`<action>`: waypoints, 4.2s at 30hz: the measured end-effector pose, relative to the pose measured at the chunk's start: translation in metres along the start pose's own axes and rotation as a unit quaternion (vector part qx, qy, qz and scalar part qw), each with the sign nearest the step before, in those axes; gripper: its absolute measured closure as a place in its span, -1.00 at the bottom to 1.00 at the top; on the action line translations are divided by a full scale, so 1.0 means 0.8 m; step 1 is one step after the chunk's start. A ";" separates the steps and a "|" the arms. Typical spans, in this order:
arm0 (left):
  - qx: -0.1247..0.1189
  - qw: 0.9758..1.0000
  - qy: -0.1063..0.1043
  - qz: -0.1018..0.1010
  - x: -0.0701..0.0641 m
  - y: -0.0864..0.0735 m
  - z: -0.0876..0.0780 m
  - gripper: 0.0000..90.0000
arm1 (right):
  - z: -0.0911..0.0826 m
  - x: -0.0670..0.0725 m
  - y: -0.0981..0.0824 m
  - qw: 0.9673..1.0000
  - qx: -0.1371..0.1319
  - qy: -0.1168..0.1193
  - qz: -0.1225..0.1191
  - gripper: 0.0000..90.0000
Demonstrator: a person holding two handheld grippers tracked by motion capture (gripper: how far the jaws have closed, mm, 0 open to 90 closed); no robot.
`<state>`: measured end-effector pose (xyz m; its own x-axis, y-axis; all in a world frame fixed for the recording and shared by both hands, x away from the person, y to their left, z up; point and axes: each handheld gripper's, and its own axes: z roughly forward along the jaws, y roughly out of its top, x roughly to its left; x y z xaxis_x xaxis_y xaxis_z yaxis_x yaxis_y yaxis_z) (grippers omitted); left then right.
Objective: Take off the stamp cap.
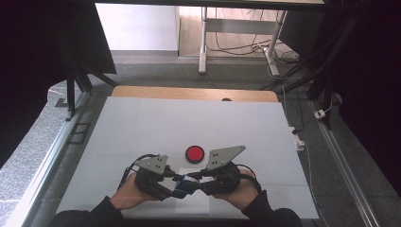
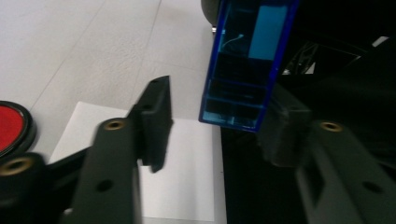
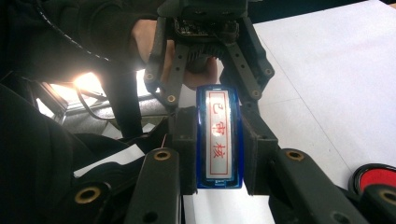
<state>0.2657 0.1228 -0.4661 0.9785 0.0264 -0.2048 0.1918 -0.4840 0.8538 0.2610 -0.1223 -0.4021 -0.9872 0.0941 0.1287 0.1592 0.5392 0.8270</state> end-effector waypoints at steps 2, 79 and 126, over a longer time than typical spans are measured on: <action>0.000 1.000 -0.001 0.002 0.000 0.000 0.000 0.24 | 0.000 0.000 0.000 1.000 -0.004 0.005 0.000 0.58; 0.004 0.988 0.132 -0.081 -0.023 -0.021 -0.058 0.52 | -0.019 -0.011 -0.007 0.996 -0.038 -0.073 0.014 0.58; -0.041 0.935 0.287 -0.203 -0.084 -0.099 -0.155 0.52 | -0.024 -0.032 -0.027 0.986 -0.013 -0.159 0.051 0.58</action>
<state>0.1940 0.2676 -0.4609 0.6984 0.6709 -0.2492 0.5390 -0.2640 0.7998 0.2830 -0.1522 -0.4127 -0.9125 0.4074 0.0369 0.2535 0.4924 0.8326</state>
